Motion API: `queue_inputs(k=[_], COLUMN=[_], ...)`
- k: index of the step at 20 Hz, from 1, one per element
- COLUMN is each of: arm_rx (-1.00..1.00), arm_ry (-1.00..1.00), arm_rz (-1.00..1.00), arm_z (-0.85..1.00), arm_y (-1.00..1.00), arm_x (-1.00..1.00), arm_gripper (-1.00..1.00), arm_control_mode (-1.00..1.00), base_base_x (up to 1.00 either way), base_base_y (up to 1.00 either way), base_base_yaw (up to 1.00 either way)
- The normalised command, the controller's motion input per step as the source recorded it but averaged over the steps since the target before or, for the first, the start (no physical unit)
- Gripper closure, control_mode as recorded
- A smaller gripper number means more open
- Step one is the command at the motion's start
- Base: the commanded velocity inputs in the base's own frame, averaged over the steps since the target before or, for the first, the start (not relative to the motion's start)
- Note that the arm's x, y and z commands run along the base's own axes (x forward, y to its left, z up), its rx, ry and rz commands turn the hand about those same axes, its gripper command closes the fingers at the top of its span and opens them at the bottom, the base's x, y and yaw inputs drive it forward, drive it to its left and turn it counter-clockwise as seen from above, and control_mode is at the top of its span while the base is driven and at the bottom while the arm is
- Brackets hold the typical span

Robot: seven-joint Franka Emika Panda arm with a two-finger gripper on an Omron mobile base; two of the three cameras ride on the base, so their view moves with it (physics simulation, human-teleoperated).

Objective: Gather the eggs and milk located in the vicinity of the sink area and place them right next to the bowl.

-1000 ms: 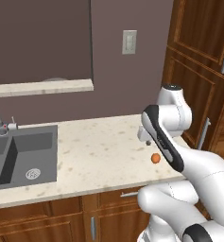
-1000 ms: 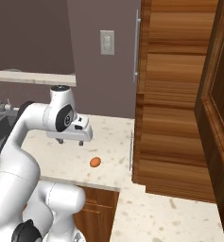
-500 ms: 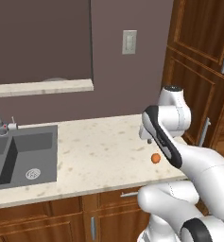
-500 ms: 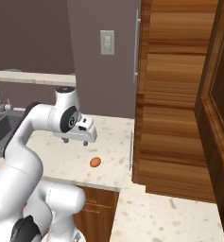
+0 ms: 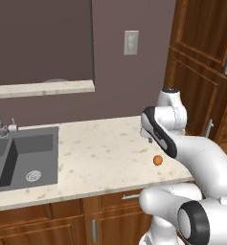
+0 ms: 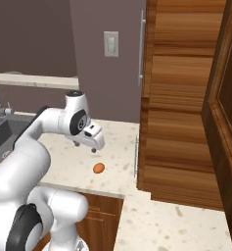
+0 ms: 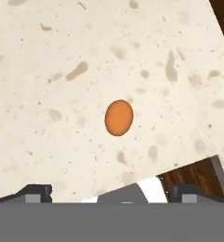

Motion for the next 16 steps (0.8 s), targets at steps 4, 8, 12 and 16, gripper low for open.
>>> queue_inputs(k=[4, 8, 12, 16], arm_rx=[0.00, 0.01, 0.02, 0.00], arm_ry=[0.10, 0.03, 0.00, 0.00], arm_rz=[-0.23, -0.10, 0.00, 0.00], arm_z=[-0.28, -0.26, -0.23, -0.44], arm_y=[-0.42, -0.24, 0.00, 0.00], arm_x=[0.08, 0.00, 0.04, 0.12], arm_gripper=[-1.00, -1.00, -1.00, -1.00], arm_control_mode=[-1.00, -1.00, -1.00, -1.00], base_base_x=[0.00, 0.00, 0.00, 0.00], base_base_y=[0.00, 0.00, 0.00, 0.00], base_base_yaw=[0.00, 0.00, 0.00, 0.00])
